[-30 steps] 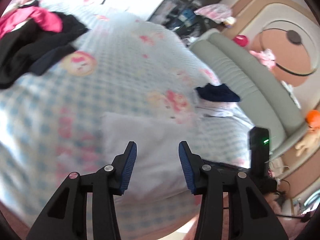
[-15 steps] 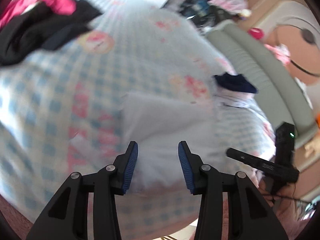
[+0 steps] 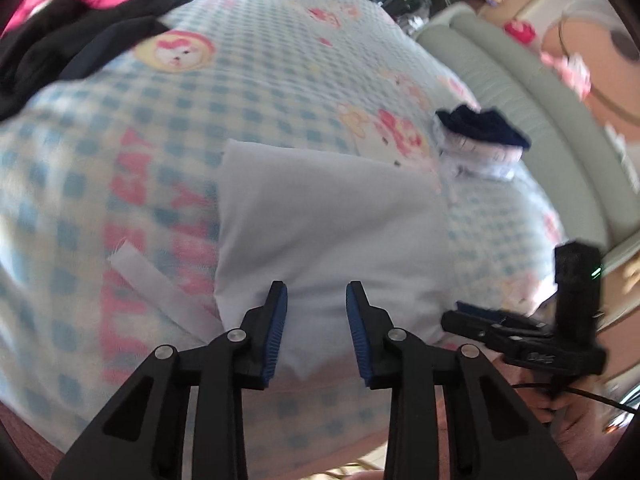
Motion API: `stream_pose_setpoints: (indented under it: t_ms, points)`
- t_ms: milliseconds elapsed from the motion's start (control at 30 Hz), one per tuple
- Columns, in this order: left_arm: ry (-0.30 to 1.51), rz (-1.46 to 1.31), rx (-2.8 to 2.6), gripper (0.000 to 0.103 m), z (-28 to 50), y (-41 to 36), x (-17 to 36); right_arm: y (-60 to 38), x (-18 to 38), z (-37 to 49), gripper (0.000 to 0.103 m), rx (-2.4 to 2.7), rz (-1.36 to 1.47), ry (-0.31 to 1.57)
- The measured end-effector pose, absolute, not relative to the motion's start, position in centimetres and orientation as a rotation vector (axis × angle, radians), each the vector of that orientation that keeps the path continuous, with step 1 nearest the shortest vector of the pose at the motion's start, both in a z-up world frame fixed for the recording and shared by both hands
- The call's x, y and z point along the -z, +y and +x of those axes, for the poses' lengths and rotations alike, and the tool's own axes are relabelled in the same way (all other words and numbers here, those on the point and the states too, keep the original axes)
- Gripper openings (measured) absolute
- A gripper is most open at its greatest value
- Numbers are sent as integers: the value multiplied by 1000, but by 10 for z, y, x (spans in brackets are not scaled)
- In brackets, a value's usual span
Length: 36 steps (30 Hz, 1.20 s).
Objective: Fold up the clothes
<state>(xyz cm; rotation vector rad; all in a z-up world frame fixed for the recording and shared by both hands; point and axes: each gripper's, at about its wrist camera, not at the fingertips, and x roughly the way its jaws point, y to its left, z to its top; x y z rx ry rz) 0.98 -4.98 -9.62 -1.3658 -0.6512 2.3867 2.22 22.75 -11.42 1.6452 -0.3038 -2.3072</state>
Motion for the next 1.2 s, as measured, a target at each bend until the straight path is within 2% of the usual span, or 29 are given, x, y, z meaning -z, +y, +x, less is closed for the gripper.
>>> stream_pose_setpoints:
  t_ms: [167, 367, 467, 533, 800, 867, 967, 1200]
  points:
    - [-573, -1370, -2440, 36, 11, -43, 91, 237, 101, 32, 55, 2330, 1643, -210]
    - [-625, -1260, -2395, 42, 18, -38, 81, 222, 109, 36, 55, 2275, 1665, -114]
    - [-591, -1290, -2398, 43, 15, -30, 83, 217, 120, 32, 55, 2286, 1701, -99]
    - [-544, -1341, -2411, 43, 14, -26, 89, 219, 123, 30, 54, 2309, 1715, -126]
    - [-451, -1388, -2439, 43, 18, -26, 92, 265, 123, 36, 54, 2341, 1673, -430]
    - [-435, -1399, -2440, 43, 18, -25, 94, 269, 122, 37, 54, 2378, 1698, -407]
    - [-454, -1416, -2437, 43, 15, -29, 97, 272, 121, 37, 43, 2450, 1741, -334]
    - [-521, -1313, -2419, 44, 19, -28, 82, 269, 90, 35, 51, 2432, 1590, -330]
